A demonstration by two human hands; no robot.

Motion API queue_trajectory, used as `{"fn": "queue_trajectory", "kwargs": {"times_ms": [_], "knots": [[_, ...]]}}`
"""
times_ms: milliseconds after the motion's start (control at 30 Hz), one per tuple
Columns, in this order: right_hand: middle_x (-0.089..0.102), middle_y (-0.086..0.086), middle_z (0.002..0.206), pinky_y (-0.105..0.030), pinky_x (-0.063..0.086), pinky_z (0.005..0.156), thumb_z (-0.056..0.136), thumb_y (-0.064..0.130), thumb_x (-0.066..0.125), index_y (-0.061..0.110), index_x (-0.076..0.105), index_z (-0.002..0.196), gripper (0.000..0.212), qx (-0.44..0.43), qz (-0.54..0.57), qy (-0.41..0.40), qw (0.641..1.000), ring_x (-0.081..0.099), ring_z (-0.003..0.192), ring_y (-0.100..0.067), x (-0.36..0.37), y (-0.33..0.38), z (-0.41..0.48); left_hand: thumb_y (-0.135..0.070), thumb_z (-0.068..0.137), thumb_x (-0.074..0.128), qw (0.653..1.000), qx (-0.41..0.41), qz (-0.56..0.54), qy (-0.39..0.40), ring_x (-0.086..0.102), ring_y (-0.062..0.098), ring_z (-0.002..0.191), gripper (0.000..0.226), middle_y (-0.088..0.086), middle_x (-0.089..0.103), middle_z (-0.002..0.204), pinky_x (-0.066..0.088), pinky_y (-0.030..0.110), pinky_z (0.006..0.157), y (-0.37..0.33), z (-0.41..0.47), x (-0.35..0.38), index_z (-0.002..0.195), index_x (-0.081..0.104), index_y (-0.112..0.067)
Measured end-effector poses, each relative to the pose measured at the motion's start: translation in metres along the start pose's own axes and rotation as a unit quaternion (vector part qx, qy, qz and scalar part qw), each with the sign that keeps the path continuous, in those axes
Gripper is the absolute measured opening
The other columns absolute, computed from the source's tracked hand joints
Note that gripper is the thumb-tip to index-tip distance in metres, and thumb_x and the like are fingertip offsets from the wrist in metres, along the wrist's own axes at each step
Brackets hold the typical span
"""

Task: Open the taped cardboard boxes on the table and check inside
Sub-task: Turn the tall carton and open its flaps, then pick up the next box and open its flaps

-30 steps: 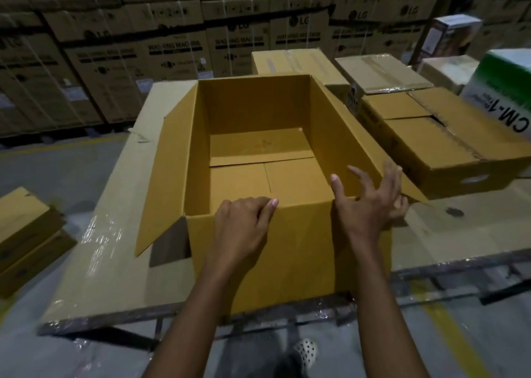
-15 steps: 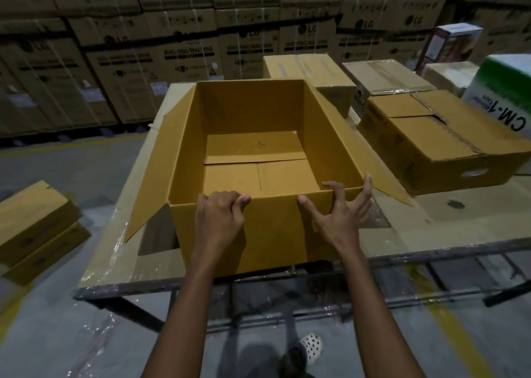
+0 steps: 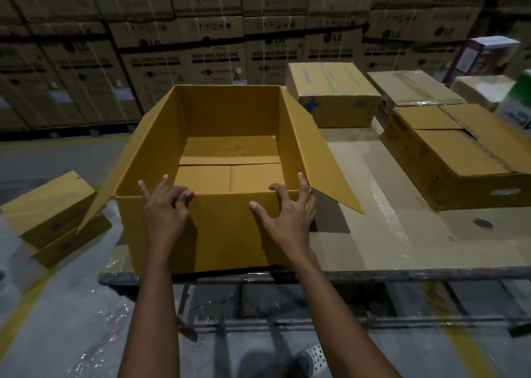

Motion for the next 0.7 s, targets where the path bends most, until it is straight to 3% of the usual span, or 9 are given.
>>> {"fn": "queue_trajectory", "kwargs": {"times_ms": [133,300,400,500,700], "knots": [[-0.01,0.003,0.169,-0.061,0.02,0.121,0.088,0.075,0.057,0.045,0.045,0.144,0.064,-0.006,-0.016,0.023,1.0,0.007,0.154,-0.045,0.009,0.014,0.006,-0.003,0.095,0.06,1.0,-0.011,-0.007,-0.007,0.037,0.028,0.147,0.021,0.013,0.067,0.131,-0.014,0.041,0.124,0.013,0.013,-0.003,0.113,0.071,-0.005],[-0.017,0.006,0.171,-0.055,0.036,0.116,0.092,0.062,0.064,0.048,0.032,0.154,0.071,-0.031,-0.012,0.032,0.999,0.022,0.153,-0.036,-0.002,0.008,0.004,-0.002,0.096,0.059,0.998,-0.063,-0.008,-0.027,0.039,0.032,0.145,0.022,0.016,0.067,0.127,-0.005,0.048,0.127,-0.004,0.008,0.001,0.113,0.071,-0.006],[0.006,0.0,0.17,-0.051,0.041,0.11,0.092,0.07,0.057,0.044,0.032,0.154,0.072,0.005,-0.029,-0.016,0.999,0.035,0.145,-0.028,-0.023,-0.01,-0.002,0.01,0.085,0.062,0.999,0.012,-0.028,-0.027,0.045,0.035,0.14,0.033,0.013,0.07,0.118,0.001,0.055,0.126,-0.048,-0.006,0.016,0.106,0.071,-0.014],[0.031,-0.001,0.159,-0.047,0.042,0.106,0.09,0.073,0.057,0.039,0.045,0.148,0.069,0.014,-0.037,-0.1,0.994,0.034,0.139,-0.024,-0.053,-0.024,0.004,0.0,0.09,0.065,0.991,0.101,-0.088,0.002,0.045,0.029,0.14,0.03,0.007,0.069,0.123,0.009,0.053,0.126,-0.111,-0.016,0.045,0.113,0.069,-0.02],[0.034,0.001,0.162,-0.054,0.029,0.111,0.093,0.067,0.057,0.039,0.055,0.143,0.057,0.054,0.023,-0.157,0.986,0.027,0.145,-0.022,-0.104,-0.075,0.059,-0.025,0.1,0.053,0.963,0.2,-0.171,0.051,0.043,0.023,0.143,0.024,0.004,0.068,0.127,0.017,0.049,0.125,-0.229,0.009,0.105,0.118,0.068,-0.019]]}}
Point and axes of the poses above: each hand's wrist, its own z-axis towards the middle knuckle, its own x-axis out of the palm, y = z × x, the point moved 6 cm from there along z, towards the middle knuckle
